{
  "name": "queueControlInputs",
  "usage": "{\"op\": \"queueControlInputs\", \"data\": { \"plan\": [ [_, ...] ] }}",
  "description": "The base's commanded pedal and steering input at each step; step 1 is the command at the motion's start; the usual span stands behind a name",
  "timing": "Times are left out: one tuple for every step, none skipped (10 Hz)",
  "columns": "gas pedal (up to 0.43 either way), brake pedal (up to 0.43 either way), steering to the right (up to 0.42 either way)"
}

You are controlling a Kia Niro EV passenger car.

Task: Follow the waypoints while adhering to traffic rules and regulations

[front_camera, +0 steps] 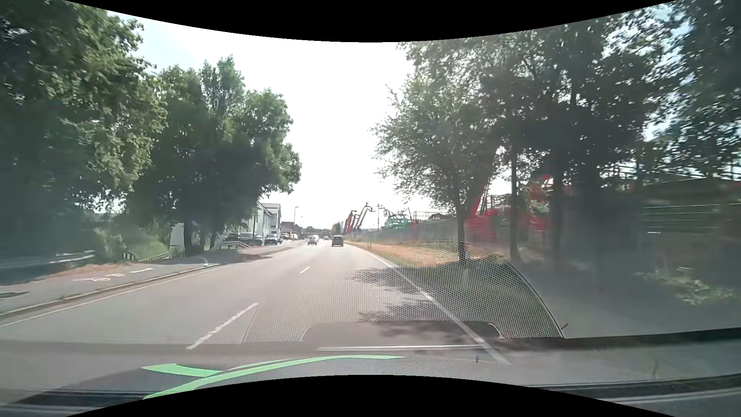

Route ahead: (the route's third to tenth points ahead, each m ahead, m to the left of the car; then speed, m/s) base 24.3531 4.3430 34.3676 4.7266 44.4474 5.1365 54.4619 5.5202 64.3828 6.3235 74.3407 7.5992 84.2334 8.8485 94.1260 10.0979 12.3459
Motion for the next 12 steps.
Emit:
{"op": "queueControlInputs", "data": {
  "plan": [
    [0.098,0.0,-0.016],
    [0.098,0.0,-0.016],
    [0.098,0.0,-0.016],
    [0.098,0.0,-0.016],
    [0.098,0.0,-0.015],
    [0.098,0.0,-0.013],
    [0.11,0.0,-0.013],
    [0.11,0.0,-0.013],
    [0.11,0.0,-0.013],
    [0.11,0.0,-0.013],
    [0.11,0.0,-0.012],
    [0.11,0.0,-0.012]
  ]
}}
